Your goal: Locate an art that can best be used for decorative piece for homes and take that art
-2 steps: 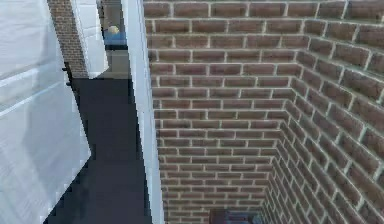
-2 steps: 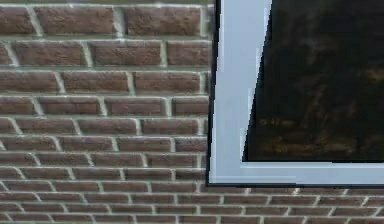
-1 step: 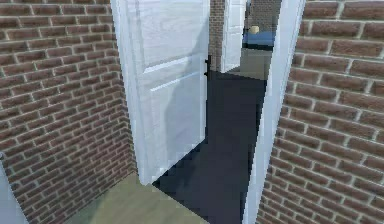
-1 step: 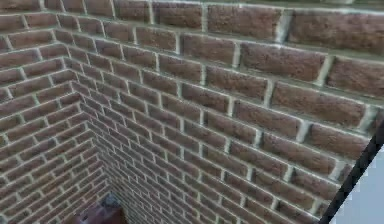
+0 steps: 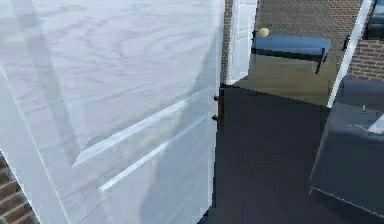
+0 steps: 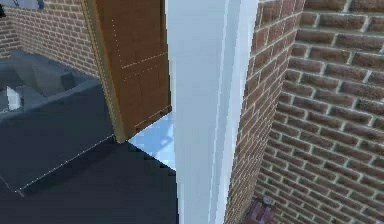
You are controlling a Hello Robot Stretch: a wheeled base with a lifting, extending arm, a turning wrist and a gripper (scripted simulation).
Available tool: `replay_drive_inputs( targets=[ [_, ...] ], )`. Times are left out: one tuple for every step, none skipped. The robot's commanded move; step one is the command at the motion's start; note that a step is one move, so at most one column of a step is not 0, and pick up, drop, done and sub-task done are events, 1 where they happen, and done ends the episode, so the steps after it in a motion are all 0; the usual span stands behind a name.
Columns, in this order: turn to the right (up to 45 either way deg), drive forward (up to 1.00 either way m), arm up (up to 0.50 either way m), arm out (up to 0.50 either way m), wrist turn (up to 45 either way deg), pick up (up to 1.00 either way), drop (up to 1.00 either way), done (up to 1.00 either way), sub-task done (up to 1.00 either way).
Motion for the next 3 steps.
replay_drive_inputs(
  targets=[
    [27.0, 0.0, 0.0, 0.0, 0.0, 0.0, 0.0, 0.0, 0.0],
    [0.0, 0.3, 0.0, 0.0, 0.0, 0.0, 0.0, 0.0, 0.0],
    [9.0, 0.0, 0.0, 0.0, 0.0, 0.0, 0.0, 0.0, 0.0]
  ],
)
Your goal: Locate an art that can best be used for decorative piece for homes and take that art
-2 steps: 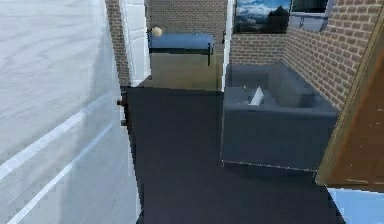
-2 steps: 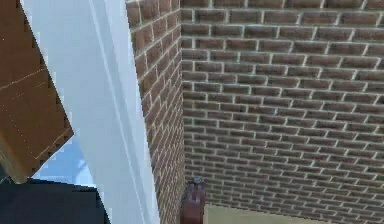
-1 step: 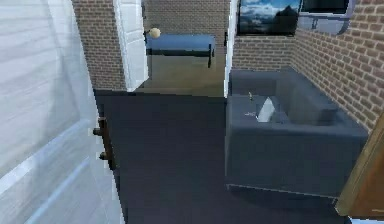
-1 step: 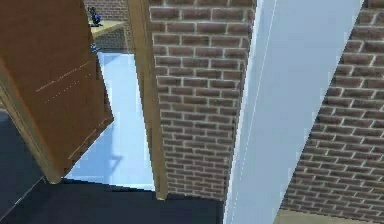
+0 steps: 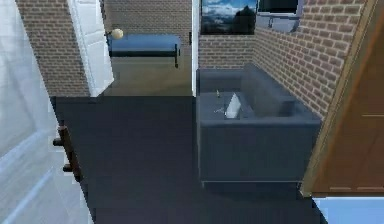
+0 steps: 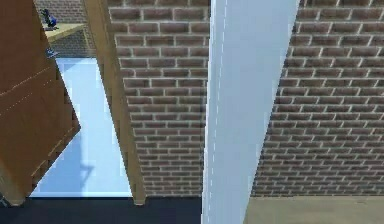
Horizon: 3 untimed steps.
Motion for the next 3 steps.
replay_drive_inputs(
  targets=[
    [0.0, 0.3, 0.0, 0.0, 0.0, 0.0, 0.0, 0.0, 0.0],
    [45.0, 0.0, 0.0, 0.0, 0.0, 0.0, 0.0, 0.0, 0.0],
    [6.0, 0.0, 0.0, 0.0, 0.0, 0.0, 0.0, 0.0, 0.0]
  ],
)
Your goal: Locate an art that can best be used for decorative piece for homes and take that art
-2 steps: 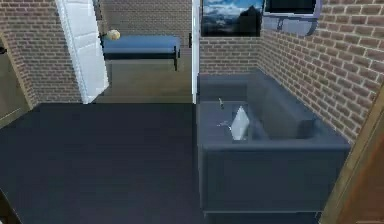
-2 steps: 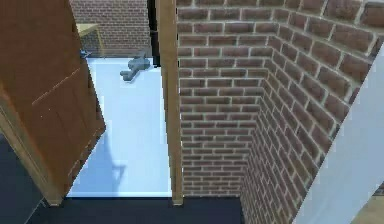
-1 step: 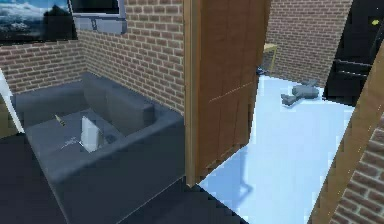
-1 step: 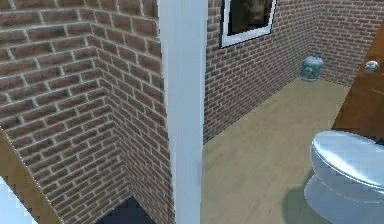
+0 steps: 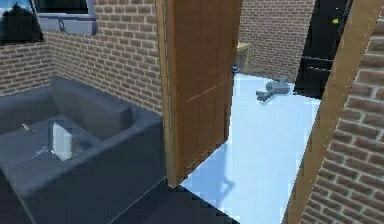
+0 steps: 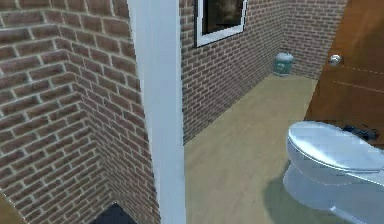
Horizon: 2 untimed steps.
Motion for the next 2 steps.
replay_drive_inputs(
  targets=[
    [0.0, 0.75, 0.0, 0.0, 0.0, 0.0, 0.0, 0.0, 0.0],
    [36.0, 0.0, 0.0, 0.0, 0.0, 0.0, 0.0, 0.0, 0.0]
  ],
)
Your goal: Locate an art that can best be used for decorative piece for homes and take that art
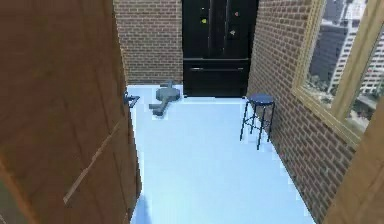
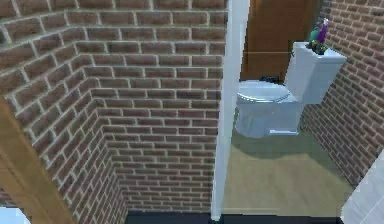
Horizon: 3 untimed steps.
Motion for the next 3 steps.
replay_drive_inputs(
  targets=[
    [0.0, 1.0, 0.0, 0.0, 0.0, 0.0, 0.0, 0.0, 0.0],
    [3.0, 0.0, 0.0, 0.0, 0.0, 0.0, 0.0, 0.0, 0.0],
    [0.0, 0.5, 0.0, 0.0, 0.0, 0.0, 0.0, 0.0, 0.0]
  ],
)
